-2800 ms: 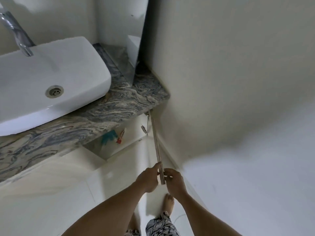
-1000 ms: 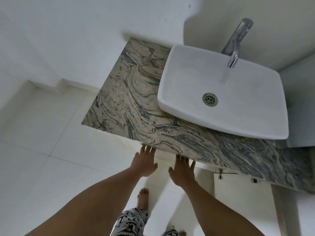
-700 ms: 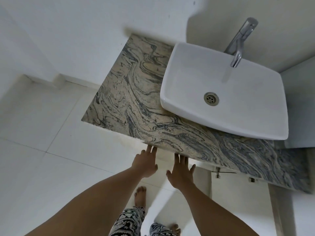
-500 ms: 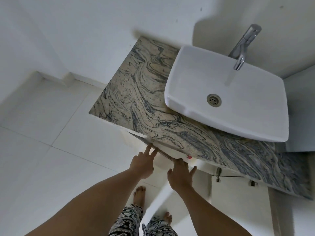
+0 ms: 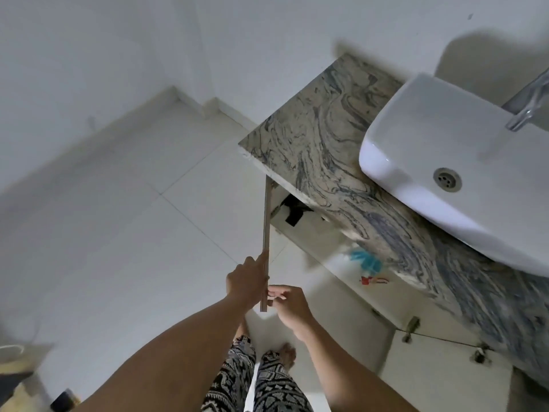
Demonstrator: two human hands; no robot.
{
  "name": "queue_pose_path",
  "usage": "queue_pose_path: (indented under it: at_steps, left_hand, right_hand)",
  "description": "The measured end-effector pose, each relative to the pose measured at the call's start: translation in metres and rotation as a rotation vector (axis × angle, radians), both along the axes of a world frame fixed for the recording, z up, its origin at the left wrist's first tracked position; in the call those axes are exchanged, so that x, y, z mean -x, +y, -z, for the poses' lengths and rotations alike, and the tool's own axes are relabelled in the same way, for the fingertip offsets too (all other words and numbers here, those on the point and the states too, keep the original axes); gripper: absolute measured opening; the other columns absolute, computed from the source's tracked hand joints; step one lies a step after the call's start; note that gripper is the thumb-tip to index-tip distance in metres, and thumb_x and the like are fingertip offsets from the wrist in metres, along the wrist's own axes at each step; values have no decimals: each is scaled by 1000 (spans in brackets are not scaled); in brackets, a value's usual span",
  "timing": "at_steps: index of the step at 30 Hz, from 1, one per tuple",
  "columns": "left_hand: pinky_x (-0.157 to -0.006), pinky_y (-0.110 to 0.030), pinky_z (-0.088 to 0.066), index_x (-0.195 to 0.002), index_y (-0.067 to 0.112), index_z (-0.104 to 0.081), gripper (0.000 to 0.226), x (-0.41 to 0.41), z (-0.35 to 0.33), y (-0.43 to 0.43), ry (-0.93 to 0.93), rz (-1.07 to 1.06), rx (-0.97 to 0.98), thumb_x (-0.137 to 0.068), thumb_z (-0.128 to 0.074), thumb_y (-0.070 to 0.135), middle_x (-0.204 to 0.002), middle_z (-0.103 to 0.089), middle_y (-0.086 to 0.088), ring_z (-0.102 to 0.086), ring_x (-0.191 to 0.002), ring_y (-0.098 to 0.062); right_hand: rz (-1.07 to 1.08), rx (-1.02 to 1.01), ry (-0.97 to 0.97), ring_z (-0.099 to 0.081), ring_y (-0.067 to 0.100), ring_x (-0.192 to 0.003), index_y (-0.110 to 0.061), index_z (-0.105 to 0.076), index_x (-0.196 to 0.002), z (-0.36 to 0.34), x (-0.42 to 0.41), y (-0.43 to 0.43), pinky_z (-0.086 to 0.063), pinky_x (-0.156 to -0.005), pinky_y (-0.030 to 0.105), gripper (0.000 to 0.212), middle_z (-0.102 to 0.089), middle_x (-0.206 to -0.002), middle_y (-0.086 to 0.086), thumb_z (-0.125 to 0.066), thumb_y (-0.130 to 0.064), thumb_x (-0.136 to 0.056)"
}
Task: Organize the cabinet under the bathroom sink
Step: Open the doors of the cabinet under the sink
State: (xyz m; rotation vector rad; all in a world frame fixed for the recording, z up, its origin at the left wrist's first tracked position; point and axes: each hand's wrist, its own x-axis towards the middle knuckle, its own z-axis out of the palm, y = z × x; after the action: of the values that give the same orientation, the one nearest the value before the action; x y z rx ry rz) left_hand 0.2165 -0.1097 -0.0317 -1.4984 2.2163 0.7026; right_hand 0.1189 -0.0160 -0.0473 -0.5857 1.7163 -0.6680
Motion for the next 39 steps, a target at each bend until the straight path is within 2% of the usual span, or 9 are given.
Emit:
queue_pose_path:
  at_steps: [3, 4, 7, 12, 16, 22, 30, 36, 39]
  left_hand:
    - [-70, -36, -50, -149, 42, -24, 63, -14, 4, 4, 91, -287, -88, -96, -53, 23, -100, -63, -2, -62, -86, -27]
    - [-67, -36, -52, -144, 40, -31, 61, -19, 7, 5, 105, -336, -92, -93, -56, 19, -94, -65, -1, -62, -82, -26]
    - [-70, -37, -58, -116, 28, -58, 40, -37, 11, 4, 167, -422, -109, -86, -49, 3, -89, -67, 2, -66, -81, -25]
    - [-62, -32, -46, -102, 19, -63, 37, -72, 8, -17, 195, -429, -117, -84, -43, -5, -92, -66, -3, -64, -85, -29]
    - [-71, -36, -53, -110, 19, -63, 40, -104, 9, -43, 162, -382, -93, -83, -46, -5, -98, -67, -5, -66, -90, -30]
    - [-90, -33, -51, -136, 31, -54, 51, -149, 15, -103, 92, -335, -14, -92, -50, 5, -124, -59, 1, -60, -115, -24]
    - [-94, -33, -49, -136, 30, -53, 41, -177, 18, -162, 77, -253, 55, -99, -47, 12, -123, -57, 1, -54, -118, -22]
    - [-95, -32, -43, -146, 28, -37, 45, -172, 28, -160, 55, -155, 99, -103, -43, 19, -131, -50, 2, -51, -119, -20]
    - [-95, -37, -44, -148, 25, -38, 55, -156, 29, -153, 91, -87, 231, -97, -56, 18, -136, -51, 2, -53, -120, -22]
  right_hand:
    - [51, -39, 7, -70, 15, -92, -24, -73, -85, 9, -8, -14, -51, -63, 17, 48, -68, -89, -2, -37, 9, -88]
    - [37, -28, 44, -66, 17, -98, -28, -69, -86, 10, -10, -22, -48, -65, 17, 47, -64, -91, 0, -37, 7, -90]
    - [-135, 34, 213, -52, 15, -126, -19, -55, -136, 5, -13, -50, -43, -98, 22, 44, -53, -139, -1, -39, -6, -97]
    - [-509, 168, 419, -21, 10, -148, -19, -26, -155, 2, -31, -103, -30, -115, 29, 59, -14, -163, -7, -37, -12, -97]
    - [-589, 114, 468, -21, 12, -147, -20, -26, -153, 10, -60, -130, -34, -113, 47, 62, -12, -163, -6, -42, -15, -93]
    - [-489, 88, 457, -18, 10, -149, -27, -25, -154, 11, -97, -170, -32, -113, 51, 65, -12, -163, -12, -44, -14, -93]
    - [-577, 5, 549, -7, 15, -150, -29, -17, -155, 6, -115, -215, -30, -111, 59, 65, -5, -163, -16, -43, -18, -96]
    - [-487, 107, 514, -13, 10, -150, -26, -19, -155, 13, -113, -206, -31, -116, 42, 62, -8, -164, -12, -42, -15, -98]
    - [-401, 80, 501, -17, 10, -149, -22, -21, -156, 17, -96, -185, -25, -116, 30, 58, -10, -165, -6, -40, -17, -101]
